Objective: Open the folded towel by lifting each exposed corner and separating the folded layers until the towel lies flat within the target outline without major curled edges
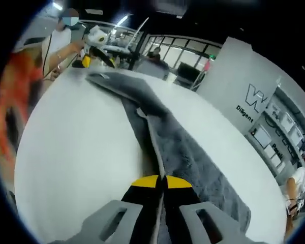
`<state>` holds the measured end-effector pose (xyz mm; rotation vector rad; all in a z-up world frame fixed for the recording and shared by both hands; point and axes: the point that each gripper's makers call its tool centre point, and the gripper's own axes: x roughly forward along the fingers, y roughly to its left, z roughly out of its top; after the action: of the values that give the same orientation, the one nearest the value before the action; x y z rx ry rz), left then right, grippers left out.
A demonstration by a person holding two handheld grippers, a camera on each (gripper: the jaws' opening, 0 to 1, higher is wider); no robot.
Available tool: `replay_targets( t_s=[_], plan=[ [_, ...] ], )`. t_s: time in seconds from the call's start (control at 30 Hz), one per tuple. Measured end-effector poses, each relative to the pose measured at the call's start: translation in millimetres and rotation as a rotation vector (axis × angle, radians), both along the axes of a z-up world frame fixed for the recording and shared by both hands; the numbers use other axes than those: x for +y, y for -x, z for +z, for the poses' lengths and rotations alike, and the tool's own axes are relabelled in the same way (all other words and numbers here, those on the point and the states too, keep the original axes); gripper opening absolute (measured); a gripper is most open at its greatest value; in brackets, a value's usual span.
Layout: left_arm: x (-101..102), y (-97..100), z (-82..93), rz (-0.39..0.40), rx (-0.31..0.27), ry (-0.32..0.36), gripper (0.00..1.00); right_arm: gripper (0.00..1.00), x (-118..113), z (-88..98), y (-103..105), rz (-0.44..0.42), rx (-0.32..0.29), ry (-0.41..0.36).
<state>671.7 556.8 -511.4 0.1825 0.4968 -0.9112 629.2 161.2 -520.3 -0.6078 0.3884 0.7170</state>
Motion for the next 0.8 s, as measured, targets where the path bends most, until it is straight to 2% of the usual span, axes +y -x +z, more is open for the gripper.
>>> replay_targets(
  t_s=[0.07, 0.23, 0.43, 0.57, 0.67, 0.8],
  plan=[
    [1.2, 0.1, -0.3, -0.003, -0.005, -0.009, 0.94, 0.00, -1.8, 1.6, 8.5, 0.014, 0.020, -0.008],
    [-2.8, 5.6, 0.7, -0.042, -0.036, -0.041, 0.97, 0.00, -7.1, -1.7, 31.2, 0.060, 0.075, 0.028],
    [1.4, 5.7, -1.6, -0.027, -0.031, -0.072, 0.97, 0.00, -8.3, -9.9, 58.7, 0.135, 0.157, 0.071],
    [3.4, 8.9, -2.4, -0.025, -0.028, -0.086, 0.97, 0.00, -5.4, -16.4, 75.1, 0.176, 0.211, 0.067],
    [2.7, 12.4, -2.7, -0.033, -0.028, -0.093, 0.97, 0.00, 0.3, -23.0, 93.5, 0.240, 0.264, 0.061],
    [4.0, 14.9, -3.2, -0.035, -0.028, -0.104, 0.97, 0.00, -0.4, -30.8, 102.9, 0.245, 0.315, 0.066]
  ],
)
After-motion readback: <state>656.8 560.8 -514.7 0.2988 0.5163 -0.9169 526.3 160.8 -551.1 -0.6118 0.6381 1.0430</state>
